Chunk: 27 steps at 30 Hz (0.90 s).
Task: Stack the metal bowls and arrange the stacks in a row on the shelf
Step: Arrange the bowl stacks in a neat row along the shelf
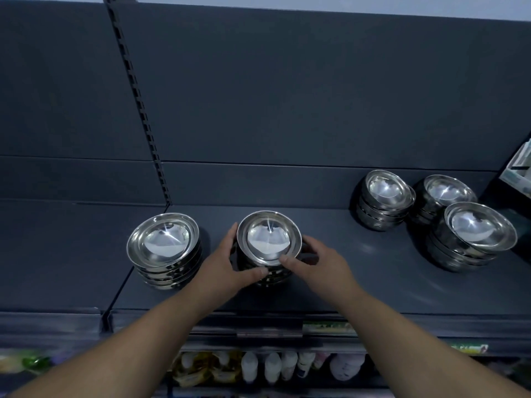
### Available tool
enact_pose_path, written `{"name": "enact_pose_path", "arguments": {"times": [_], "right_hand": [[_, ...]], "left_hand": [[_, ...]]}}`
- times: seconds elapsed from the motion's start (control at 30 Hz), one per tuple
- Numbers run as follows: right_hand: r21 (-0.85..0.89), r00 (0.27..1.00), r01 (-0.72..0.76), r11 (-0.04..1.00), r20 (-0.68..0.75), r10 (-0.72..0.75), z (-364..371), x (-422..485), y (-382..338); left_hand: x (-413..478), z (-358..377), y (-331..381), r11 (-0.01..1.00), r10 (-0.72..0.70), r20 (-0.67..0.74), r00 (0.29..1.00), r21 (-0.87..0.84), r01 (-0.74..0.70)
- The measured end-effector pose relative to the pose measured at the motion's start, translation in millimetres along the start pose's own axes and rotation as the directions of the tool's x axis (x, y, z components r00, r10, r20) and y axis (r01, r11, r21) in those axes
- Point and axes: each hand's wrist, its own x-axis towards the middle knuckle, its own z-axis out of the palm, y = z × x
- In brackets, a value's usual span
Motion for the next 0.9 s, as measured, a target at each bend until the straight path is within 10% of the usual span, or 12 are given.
{"name": "enact_pose_path", "arguments": {"times": [0.9], "right_hand": [[0.023,0.997,0.071,0.997,-0.013,-0.070,-0.8,1.4,3.8]], "left_hand": [[15.5,-2.3,-17.8,0.999,0.036,-0.013,0.999,0.012,-0.036]]}}
